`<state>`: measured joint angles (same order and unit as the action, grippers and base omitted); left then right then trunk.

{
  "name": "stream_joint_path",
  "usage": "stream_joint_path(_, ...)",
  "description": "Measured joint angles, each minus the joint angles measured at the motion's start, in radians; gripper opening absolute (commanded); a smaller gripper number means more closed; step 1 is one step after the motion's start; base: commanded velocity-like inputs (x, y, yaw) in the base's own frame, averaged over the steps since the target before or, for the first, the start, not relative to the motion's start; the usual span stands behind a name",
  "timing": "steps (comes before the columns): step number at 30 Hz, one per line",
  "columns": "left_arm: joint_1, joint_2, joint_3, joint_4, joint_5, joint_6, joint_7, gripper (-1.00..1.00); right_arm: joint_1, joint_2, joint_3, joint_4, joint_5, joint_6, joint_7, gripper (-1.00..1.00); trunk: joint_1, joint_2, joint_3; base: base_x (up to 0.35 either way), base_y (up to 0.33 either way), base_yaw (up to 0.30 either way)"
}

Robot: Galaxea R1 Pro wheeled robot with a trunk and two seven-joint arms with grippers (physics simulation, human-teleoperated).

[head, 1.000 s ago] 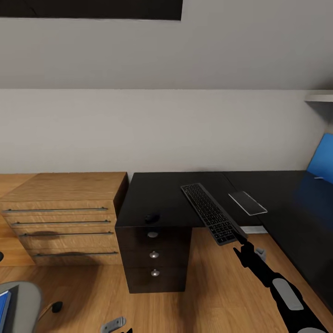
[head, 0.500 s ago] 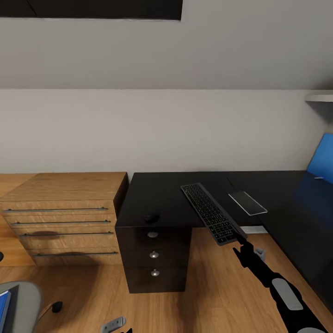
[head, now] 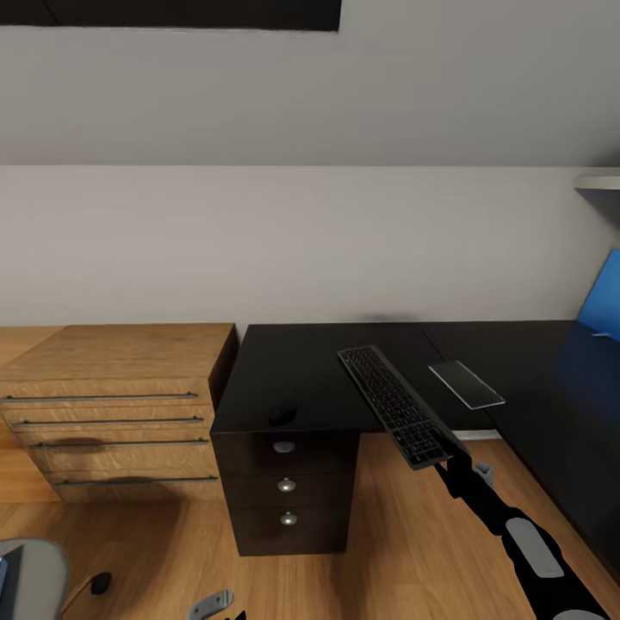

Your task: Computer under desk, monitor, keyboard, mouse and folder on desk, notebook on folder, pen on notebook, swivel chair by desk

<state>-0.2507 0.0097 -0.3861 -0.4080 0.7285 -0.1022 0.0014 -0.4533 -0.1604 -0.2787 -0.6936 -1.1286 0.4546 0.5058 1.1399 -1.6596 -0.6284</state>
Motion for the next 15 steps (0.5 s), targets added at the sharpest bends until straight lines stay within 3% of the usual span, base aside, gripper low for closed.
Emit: stream_joint_path(15, 0.0, 0.0, 0.001, 0.0, 0.002, 0.0, 0.0, 1.0, 0.0, 0.0, 0.0, 0.0, 0.0, 0.0, 0.0, 1.0, 0.0, 0.0, 0.0, 0.018, 0.005, 0.0)
